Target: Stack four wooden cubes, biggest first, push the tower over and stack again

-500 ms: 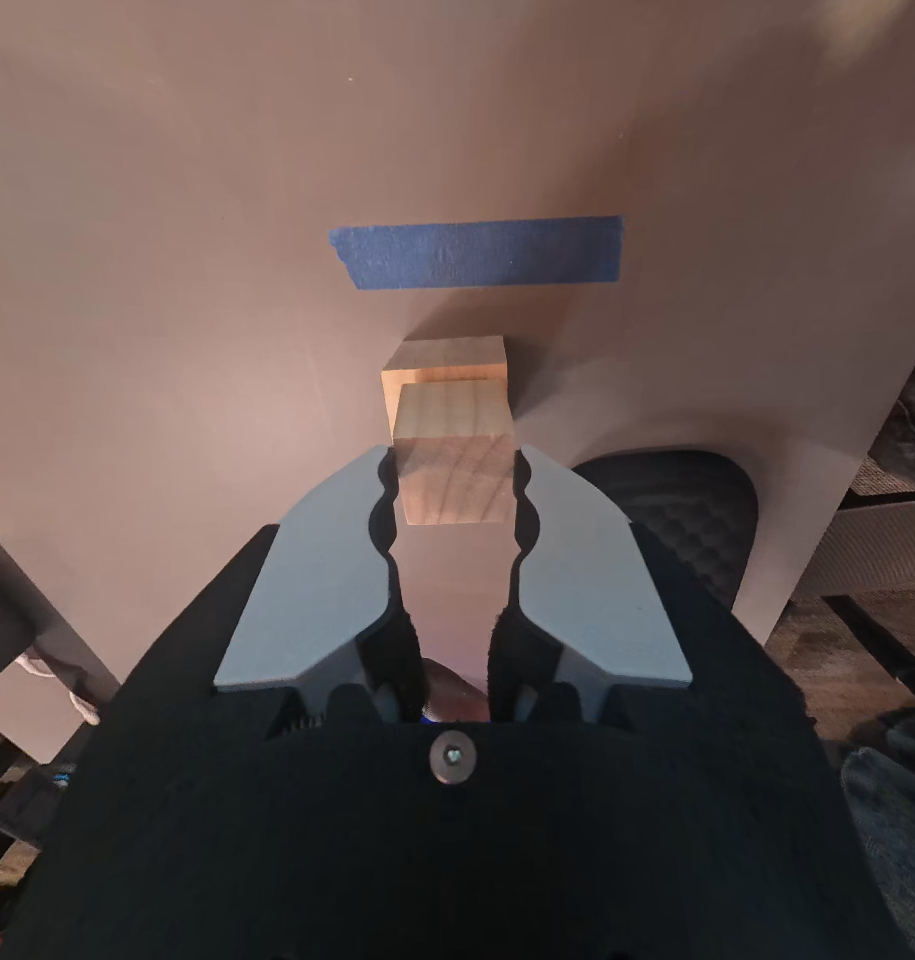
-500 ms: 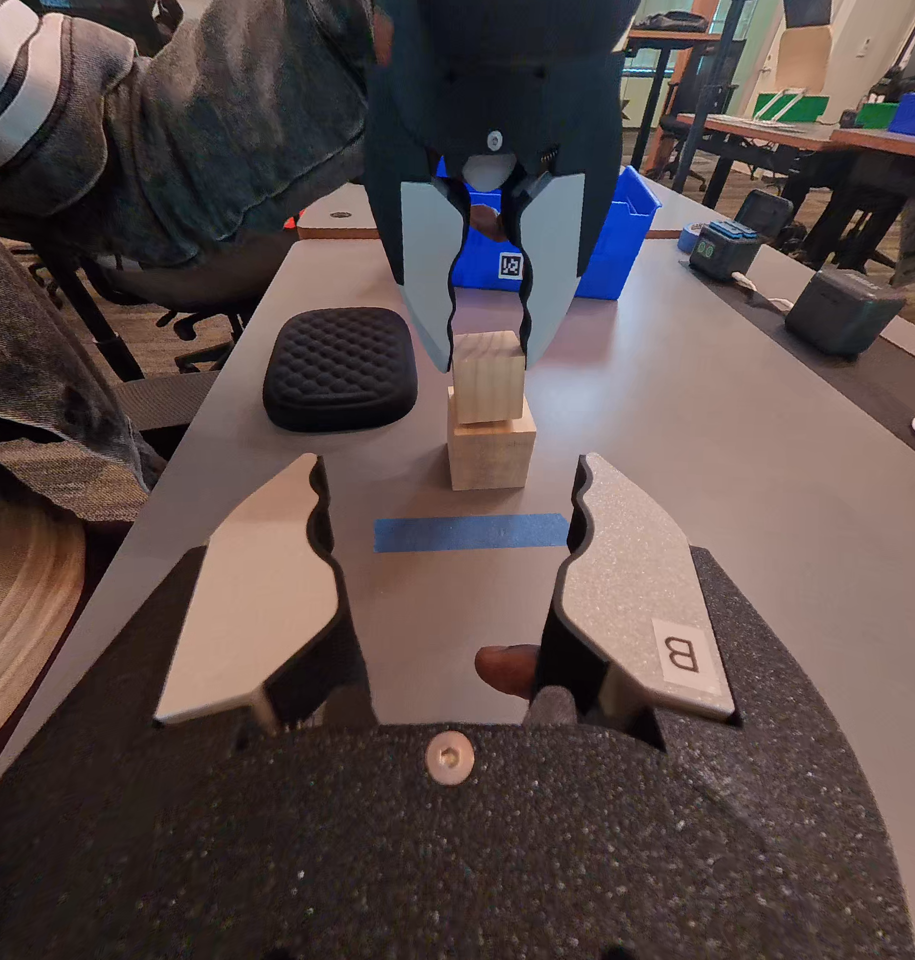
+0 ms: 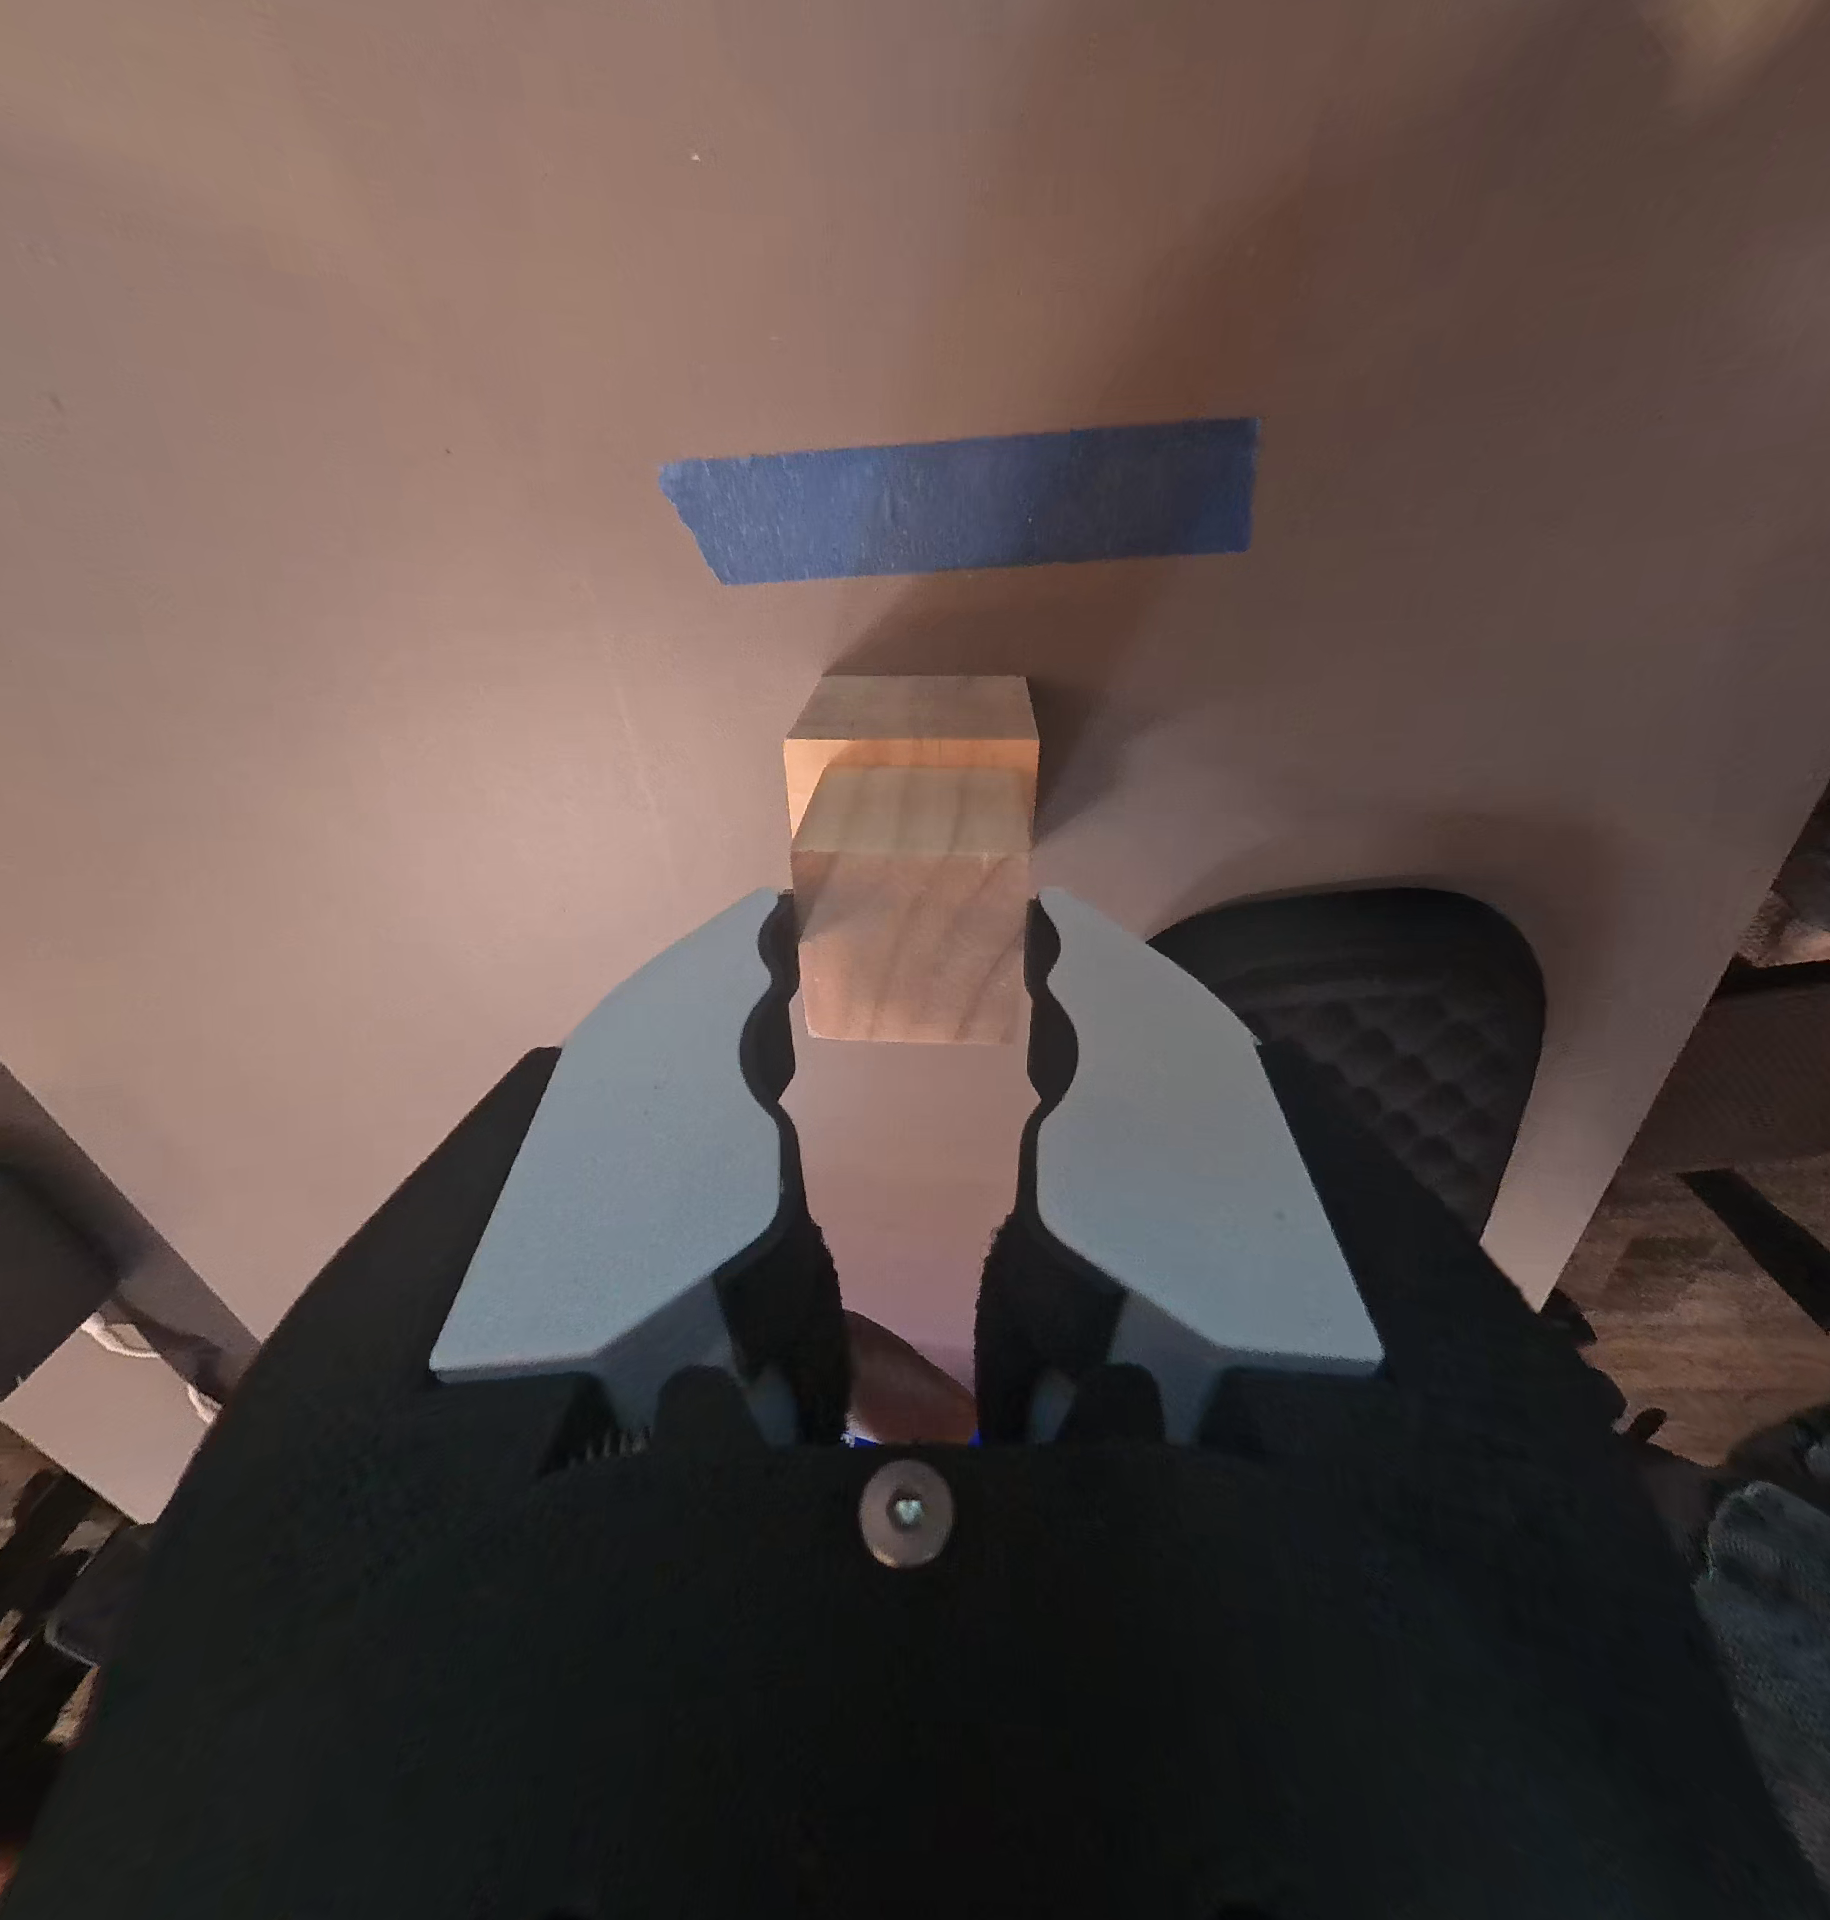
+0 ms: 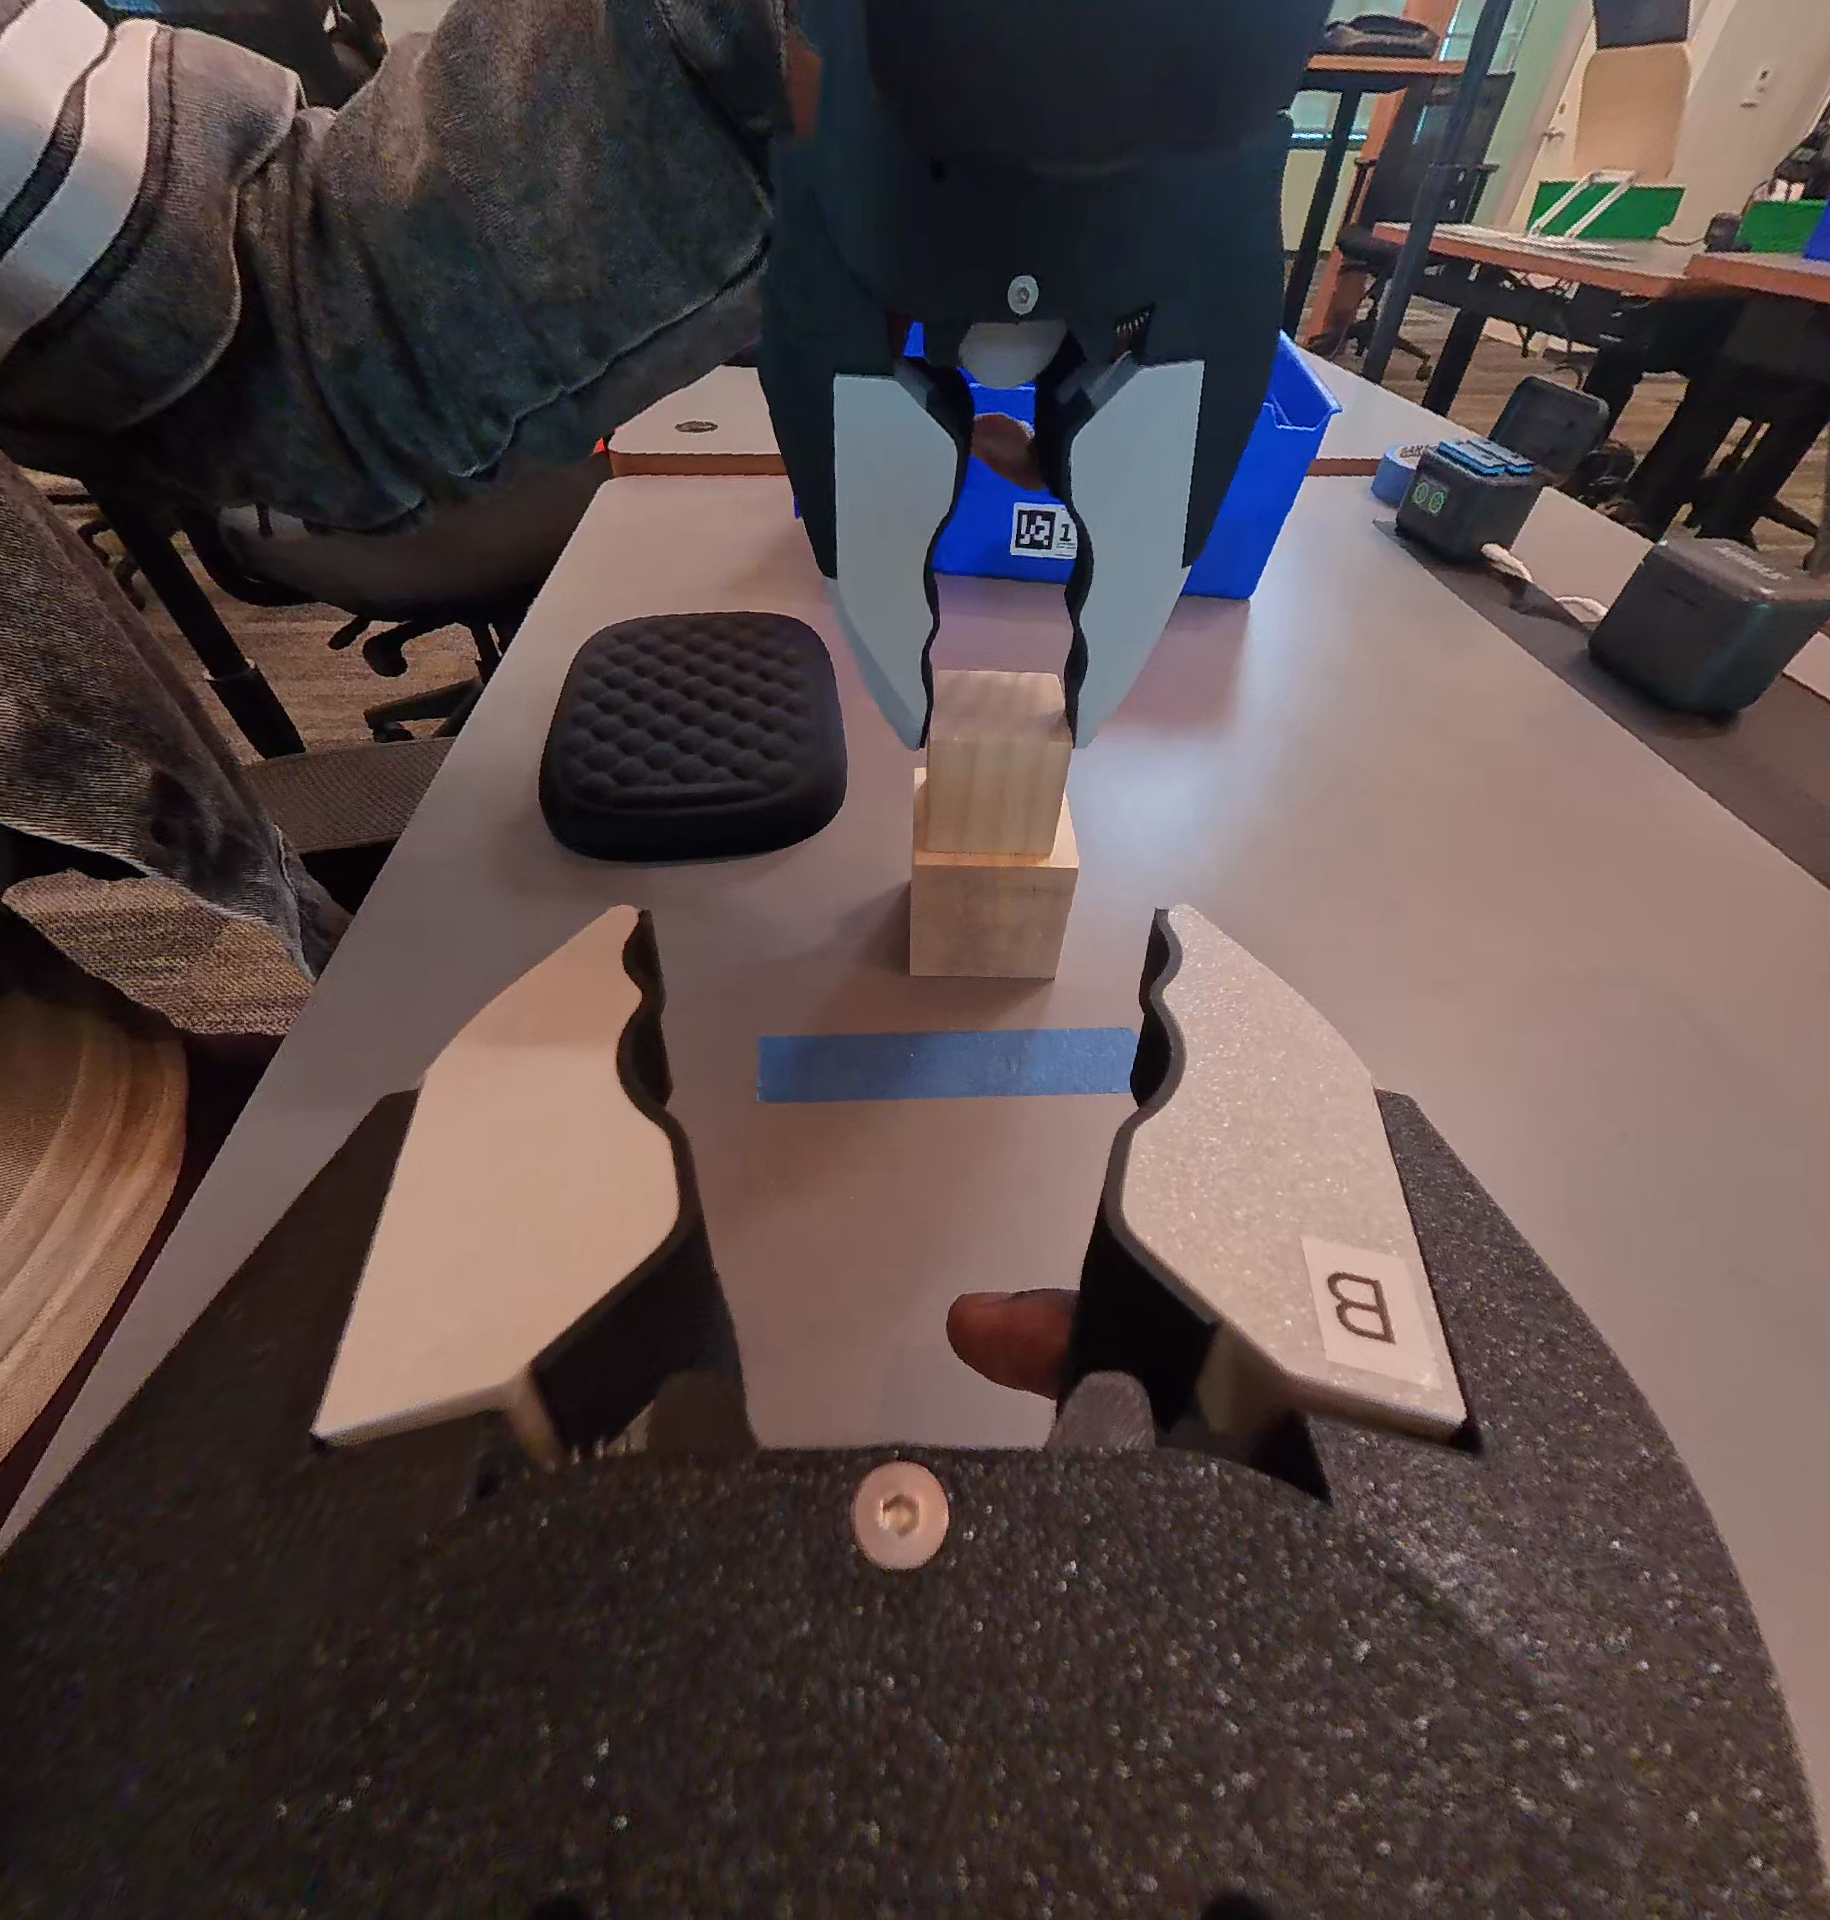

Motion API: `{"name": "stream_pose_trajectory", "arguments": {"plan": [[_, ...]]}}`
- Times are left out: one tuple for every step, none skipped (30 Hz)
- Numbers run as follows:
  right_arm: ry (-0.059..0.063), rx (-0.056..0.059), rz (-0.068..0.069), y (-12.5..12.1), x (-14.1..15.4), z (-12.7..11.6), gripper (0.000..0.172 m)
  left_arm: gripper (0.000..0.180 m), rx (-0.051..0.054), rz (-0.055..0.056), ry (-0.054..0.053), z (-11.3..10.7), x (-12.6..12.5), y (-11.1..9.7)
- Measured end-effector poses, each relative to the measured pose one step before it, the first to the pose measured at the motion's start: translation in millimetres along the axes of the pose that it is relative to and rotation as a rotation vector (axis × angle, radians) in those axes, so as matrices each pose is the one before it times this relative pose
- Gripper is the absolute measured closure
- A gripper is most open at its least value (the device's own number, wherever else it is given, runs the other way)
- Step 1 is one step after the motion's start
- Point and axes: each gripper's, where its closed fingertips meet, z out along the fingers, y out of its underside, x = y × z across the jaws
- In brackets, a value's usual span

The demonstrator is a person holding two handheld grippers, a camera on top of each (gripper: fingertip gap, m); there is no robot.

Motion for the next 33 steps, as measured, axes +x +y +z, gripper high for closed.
{"name": "stream_pose_trajectory", "arguments": {"plan": [[-0.0008, 0.002, -0.0003, -0.42, -0.22, -0.07, 0.083, 0.138, -0.0003, 0.0018, -0.0002, 0.05, 0.36, 0.05], [0.0005, 0.0009, 0.0, -0.07, 0.02, -0.13, 0.084, 0.138, 0.0014, 0.0037, -0.0013, 0.35, 0.43, -0.3], [-0.0002, -0.0016, 0.0004, 0.28, -0.03, 0.0, 0.083, 0.138, 0.0011, 0.0049, -0.0005, 0.13, 0.44, 0.15], [-0.0012, -0.0017, 0.0004, 0.3, -0.16, -0.01, 0.084, 0.138, 0.0008, 0.0043, -0.0011, 0.02, 0.27, -0.16], [-0.0011, -0.0008, 0.0001, 0.18, -0.23, 0.08, 0.084, 0.138, 0.0005, 0.0037, -0.001, -0.29, -0.06, -0.29], [-0.0011, -0.001, 0.0, 0.23, -0.14, -0.05, 0.084, 0.138, 0.0009, 0.0027, -0.001, -0.43, -0.45, -0.13], [0.0003, -0.0026, -0.0001, 0.34, 0.04, -0.19, 0.084, 0.138, 0.0018, 0.0008, -0.0014, 0.02, -0.13, -0.31], [0.0022, -0.0035, -0.0003, 0.52, 0.56, -0.51, 0.084, 0.138, 0.0021, -0.0004, -0.0023, 0.06, -0.35, 0.12], [0.0039, -0.0014, 0.0003, 0.11, 0.97, -1.09, 0.083, 0.137, 0.0072, -0.0017, -0.0082, -0.78, -1.11, -0.04], [0.0067, 0.0026, 0.0027, -0.59, 1.69, -2.14, 0.083, 0.136, 0.0323, -0.0072, -0.0154, -2.44, -2.33, -2.51], [0.0118, 0.0054, 0.0051, -1.11, 2.89, -2.99, 0.083, 0.136, 0.0733, -0.0164, -0.0122, -4.71, -0.42, -6.3], [0.0178, 0.0062, 0.0058, -1.09, 4.25, -3.97, 0.083, 0.134, 0.1149, -0.0257, -0.0057, -6.45, 0.68, -10.6], [0.0232, 0.0052, 0.0055, -0.95, 5.52, -4.72, 0.083, 0.131, 0.155, -0.0295, -0.0184, -7.8, -0.68, -15.21], [0.0288, 0.0031, 0.0066, -0.59, 6.89, -5.32, 0.083, 0.126, 0.2038, -0.0289, -0.0441, -9.49, -3.71, -21.16], [0.0313, 0.0016, 0.0095, -0.29, 7.74, -5.49, 0.083, 0.121, 0.2527, -0.0356, -0.0478, -10.42, -2.79, -26.22], [0.0317, -0.0004, 0.0124, 0.25, 8.46, -5.51, 0.083, 0.117, 0.2661, -0.0455, -0.038, -10.98, -0.63, -26.1], [0.0375, -0.0063, 0.0151, 1.12, 10.08, -5.62, 0.084, 0.112, 0.2545, -0.053, -0.0448, -11.15, -1.76, -23.1], [0.0492, -0.0169, 0.0181, 2.45, 12.76, -5.74, 0.085, 0.108, 0.2184, -0.0573, -0.0425, -11.48, -3.62, -16.8], [0.061, -0.0281, 0.0241, 3.68, 15.83, -5.56, 0.088, 0.107, 0.1531, -0.047, -0.0231, -10.53, -1.29, -9.7], [0.0676, -0.0466, 0.0351, 5.55, 18.75, -4.83, 0.093, 0.107, 0.0869, -0.0383, -0.0175, -8.56, -2.1, -2.02], [0.0655, -0.0687, 0.043, 8.06, 20.54, -3.43, 0.1, 0.105, 0.0444, -0.0214, -0.0264, -6.82, -4.3, 2.33], [0.0592, -0.0775, 0.038, 9.0, 21.51, -1.64, 0.106, 0.104, 0.0318, -0.0038, -0.0264, -5.38, -4.38, 2.07], [0.0579, -0.0705, 0.0199, 7.97, 22.83, 0.43, 0.11, 0.104, 0.0257, 0.0005, -0.0148, -3.34, -2.04, -1.22], [0.0681, -0.061, -0.0002, 6.81, 24.78, 2.47, 0.113, 0.104, 0.015, 0.0058, 0.0053, -0.56, 0.53, -3.02], [0.0721, -0.0521, -0.0132, 6.36, 24.66, 5.0, 0.114, 0.104, 0.007, 0.0101, 0.0073, 0.24, 1.22, -2.55], [0.0552, -0.0451, -0.0192, 6.5, 20.23, 7.58, 0.116, 0.104, 0.0029, 0.0124, -0.0019, 0.5, -0.3, -0.4], [0.0264, -0.0378, -0.0145, 6.13, 13.24, 9.73, 0.116, 0.104, -0.0012, 0.0085, -0.0064, -0.01, -0.5, 1.78], [0.0026, -0.0297, -0.0066, 5.01, 6.97, 10.29, 0.116, 0.104, -0.005, 0.0052, -0.0013, 0.04, 0.3, 2.95], [-0.0089, -0.0144, -0.0016, 2.69, 2.79, 9.77, 0.116, 0.104, -0.0101, 0.0065, 0.0013, 0.28, 0.45, 3.42], [-0.0102, -0.001, 0.0018, 0.81, 0.53, 8.51, 0.117, 0.104, -0.0175, 0.0129, 0.0012, 0.53, 0.44, 3.94], [-0.0078, -0.0011, 0.0002, 1.26, -0.56, 7.05, 0.124, 0.104, -0.0215, 0.0193, -0.003, 0.57, -0.28, 4.1], [-0.0028, -0.0039, -0.0037, 2.2, -0.89, 4.63, 0.141, 0.104, -0.0175, 0.02, -0.0077, 0.41, -0.61, 3.02], [0.0015, 0.0146, 0.006, -0.43, -1.14, 0.97, 0.145, 0.104, -0.0067, 0.0216, -0.0117, 0.37, -0.68, 1.05]]}}
